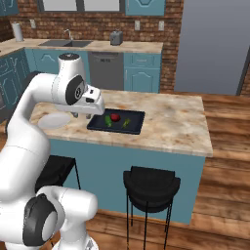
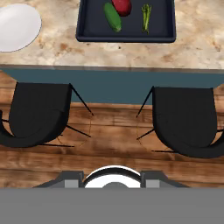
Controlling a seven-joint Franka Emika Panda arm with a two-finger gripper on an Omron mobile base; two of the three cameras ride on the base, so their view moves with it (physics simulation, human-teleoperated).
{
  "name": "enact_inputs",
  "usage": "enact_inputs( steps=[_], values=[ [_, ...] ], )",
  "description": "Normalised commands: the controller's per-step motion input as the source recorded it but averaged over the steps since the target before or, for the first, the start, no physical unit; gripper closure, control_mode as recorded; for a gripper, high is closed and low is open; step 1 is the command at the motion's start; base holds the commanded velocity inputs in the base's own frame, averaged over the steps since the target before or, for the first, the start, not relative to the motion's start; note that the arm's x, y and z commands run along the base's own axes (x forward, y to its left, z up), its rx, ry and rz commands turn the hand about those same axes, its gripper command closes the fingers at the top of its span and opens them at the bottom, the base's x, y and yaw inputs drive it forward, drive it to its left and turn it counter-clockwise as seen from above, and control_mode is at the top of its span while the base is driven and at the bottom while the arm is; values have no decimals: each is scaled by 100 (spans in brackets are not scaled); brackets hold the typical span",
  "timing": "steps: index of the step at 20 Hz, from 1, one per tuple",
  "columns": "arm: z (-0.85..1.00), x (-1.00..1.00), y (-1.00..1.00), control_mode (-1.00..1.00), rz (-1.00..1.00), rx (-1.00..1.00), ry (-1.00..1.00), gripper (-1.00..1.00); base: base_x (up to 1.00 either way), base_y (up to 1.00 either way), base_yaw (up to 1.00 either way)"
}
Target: Create a steak meal by picking up the steak and asparagus from the tray and placing them on the plate. Leave the cucumber on the tray.
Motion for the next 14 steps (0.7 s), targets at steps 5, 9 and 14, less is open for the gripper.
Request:
enact_inputs(
  steps=[5,9,14],
  values=[
    [0,13,0,-100,0,0,0,-100,0,0,0],
    [-3,11,0,-100,0,0,0,-100,0,0,0],
    [-15,6,0,-100,0,0,0,-100,0,0,0]
  ],
)
